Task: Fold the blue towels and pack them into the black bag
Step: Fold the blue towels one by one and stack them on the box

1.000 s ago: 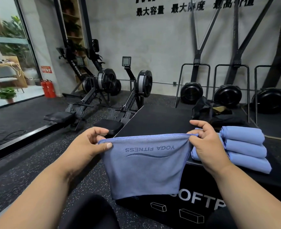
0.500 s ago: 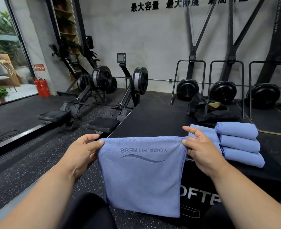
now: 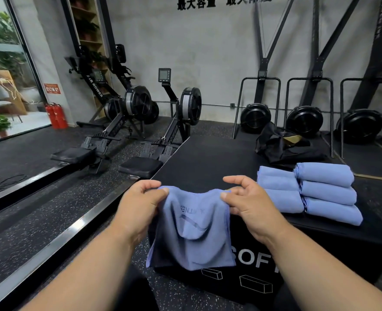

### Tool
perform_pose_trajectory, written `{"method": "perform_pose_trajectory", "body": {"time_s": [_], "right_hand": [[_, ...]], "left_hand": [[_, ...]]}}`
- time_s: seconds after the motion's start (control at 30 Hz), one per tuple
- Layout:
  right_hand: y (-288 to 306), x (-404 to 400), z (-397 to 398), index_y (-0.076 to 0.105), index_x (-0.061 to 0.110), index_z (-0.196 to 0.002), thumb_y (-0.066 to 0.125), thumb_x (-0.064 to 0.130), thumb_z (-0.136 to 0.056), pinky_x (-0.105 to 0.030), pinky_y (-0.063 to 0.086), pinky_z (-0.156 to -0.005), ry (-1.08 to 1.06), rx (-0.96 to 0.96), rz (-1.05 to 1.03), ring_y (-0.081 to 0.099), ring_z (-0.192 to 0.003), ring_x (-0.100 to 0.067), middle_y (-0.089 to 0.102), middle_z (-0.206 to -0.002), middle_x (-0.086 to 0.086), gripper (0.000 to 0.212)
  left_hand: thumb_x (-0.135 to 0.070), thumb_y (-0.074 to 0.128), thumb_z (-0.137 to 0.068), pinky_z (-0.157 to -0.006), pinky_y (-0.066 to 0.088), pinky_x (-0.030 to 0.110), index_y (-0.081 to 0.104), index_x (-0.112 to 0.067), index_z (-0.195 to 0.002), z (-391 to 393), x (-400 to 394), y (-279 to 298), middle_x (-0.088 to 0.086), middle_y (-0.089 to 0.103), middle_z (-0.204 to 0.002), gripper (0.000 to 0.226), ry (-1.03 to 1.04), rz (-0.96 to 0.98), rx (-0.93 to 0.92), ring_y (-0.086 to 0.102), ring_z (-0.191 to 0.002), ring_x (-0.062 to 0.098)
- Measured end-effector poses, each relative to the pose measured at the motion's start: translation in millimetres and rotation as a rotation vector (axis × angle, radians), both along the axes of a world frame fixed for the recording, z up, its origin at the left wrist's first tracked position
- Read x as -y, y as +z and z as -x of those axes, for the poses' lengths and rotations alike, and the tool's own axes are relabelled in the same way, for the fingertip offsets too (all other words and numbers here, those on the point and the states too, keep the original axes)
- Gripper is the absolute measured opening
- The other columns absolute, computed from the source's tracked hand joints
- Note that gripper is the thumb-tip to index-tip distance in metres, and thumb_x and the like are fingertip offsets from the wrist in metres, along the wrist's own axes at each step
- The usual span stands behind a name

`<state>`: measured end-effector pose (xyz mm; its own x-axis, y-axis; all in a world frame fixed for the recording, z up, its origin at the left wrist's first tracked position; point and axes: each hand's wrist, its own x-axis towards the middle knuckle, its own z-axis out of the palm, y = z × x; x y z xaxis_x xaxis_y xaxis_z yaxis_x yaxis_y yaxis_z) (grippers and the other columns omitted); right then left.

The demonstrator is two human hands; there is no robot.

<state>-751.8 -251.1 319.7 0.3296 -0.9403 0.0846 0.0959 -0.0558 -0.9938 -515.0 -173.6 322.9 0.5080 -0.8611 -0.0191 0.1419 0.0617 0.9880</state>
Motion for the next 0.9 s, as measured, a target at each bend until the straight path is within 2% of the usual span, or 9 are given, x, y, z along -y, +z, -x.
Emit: {"method": "perform_pose_trajectory", "body": {"time_s": [0.1,0.2,0.3,0.43,0.53,0.63,0.77,0.83,0.9], "right_hand": [[2.0,-17.8,-21.7,0.066,0.021,-0.119,0.073,0.000,-0.092,-0.039,0.056,-0.076,0.020,-0.037,0.038,0.066,-0.081,-0.018,0.070,-0.083,-0.007,0.035],[2.0,-28.8,-33.6,0.066,0.019,-0.118,0.073,0.001,-0.093,-0.041,0.058,-0.076,0.022,-0.030,0.040,0.067,-0.079,-0.022,0.075,-0.089,-0.015,0.032],[1.4,-33.8,-34.3,0.065,0.019,-0.118,0.071,0.001,-0.094,-0.046,0.062,-0.082,0.000,-0.016,0.032,0.073,-0.081,-0.023,0.076,-0.089,-0.013,0.031],[-2.7,-37.8,-31.9,0.066,0.021,-0.117,0.073,0.005,-0.094,-0.049,0.062,-0.088,-0.029,-0.014,0.015,0.075,-0.087,-0.025,0.076,-0.088,-0.011,0.028],[-5.4,-39.8,-34.1,0.066,0.021,-0.114,0.075,0.006,-0.094,-0.052,0.062,-0.088,-0.069,-0.004,0.017,0.073,-0.086,-0.026,0.075,-0.091,-0.018,0.027],[-6.7,-41.0,-35.1,0.065,0.022,-0.114,0.073,0.007,-0.095,-0.052,0.061,-0.088,-0.091,0.001,0.019,0.072,-0.084,-0.027,0.074,-0.092,-0.021,0.025],[-0.8,-43.3,-32.8,0.064,0.021,-0.122,0.058,0.012,-0.104,-0.050,0.061,-0.094,-0.043,0.066,-0.016,0.077,-0.095,-0.032,0.079,-0.096,-0.013,0.021],[0.9,-42.0,-29.7,0.063,0.026,-0.130,0.043,0.019,-0.110,-0.047,0.060,-0.096,0.000,0.113,-0.072,0.078,-0.100,-0.025,0.080,-0.103,-0.009,0.029],[-1.5,-38.6,-26.7,0.057,0.034,-0.142,0.032,0.029,-0.113,-0.047,0.055,-0.104,0.061,0.146,-0.099,0.076,-0.108,-0.024,0.079,-0.113,-0.013,0.038]], "left_hand": [[-0.008,0.080,-0.087,-0.056,0.045,0.025,0.066,-0.015,-0.106,37.0,1.3,-4.2,-0.007,0.065,-0.069,0.025,-0.045,0.019,-0.001,0.055,-0.057,0.008],[-0.008,0.079,-0.090,-0.068,0.051,0.033,0.065,-0.015,-0.109,56.2,0.4,-10.4,-0.004,0.069,-0.076,0.024,-0.070,0.052,0.018,0.064,-0.067,0.012],[-0.012,0.080,-0.090,-0.077,0.057,0.041,0.066,-0.018,-0.109,56.7,-2.9,-11.8,0.004,0.075,-0.088,0.025,-0.062,0.048,0.049,0.072,-0.079,0.019],[-0.013,0.080,-0.089,-0.072,0.056,0.033,0.066,-0.020,-0.105,60.0,-7.6,-12.9,0.002,0.076,-0.086,0.022,-0.045,0.049,0.142,0.071,-0.075,0.014],[-0.013,0.080,-0.088,-0.066,0.053,0.024,0.067,-0.020,-0.100,64.1,-9.5,-12.8,-0.005,0.075,-0.080,0.019,0.048,0.057,0.227,0.066,-0.068,0.006],[-0.014,0.081,-0.088,-0.067,0.054,0.027,0.067,-0.021,-0.101,68.6,-9.9,-11.6,-0.004,0.077,-0.081,0.020,0.036,0.047,0.244,0.067,-0.068,0.007],[-0.009,0.076,-0.094,-0.081,0.059,0.029,0.064,-0.018,-0.113,73.5,-13.7,-13.4,0.002,0.080,-0.092,0.024,-0.061,0.100,0.147,0.075,-0.083,0.015],[-0.005,0.077,-0.092,-0.090,0.059,0.030,0.061,-0.017,-0.120,73.9,-15.2,-15.4,0.005,0.080,-0.103,0.034,-0.123,0.128,0.085,0.077,-0.098,0.019],[0.003,0.078,-0.089,-0.094,0.059,0.031,0.059,-0.016,-0.124,72.7,-14.6,-18.1,0.005,0.080,-0.107,0.044,-0.153,0.140,0.042,0.077,-0.104,0.020]]}}
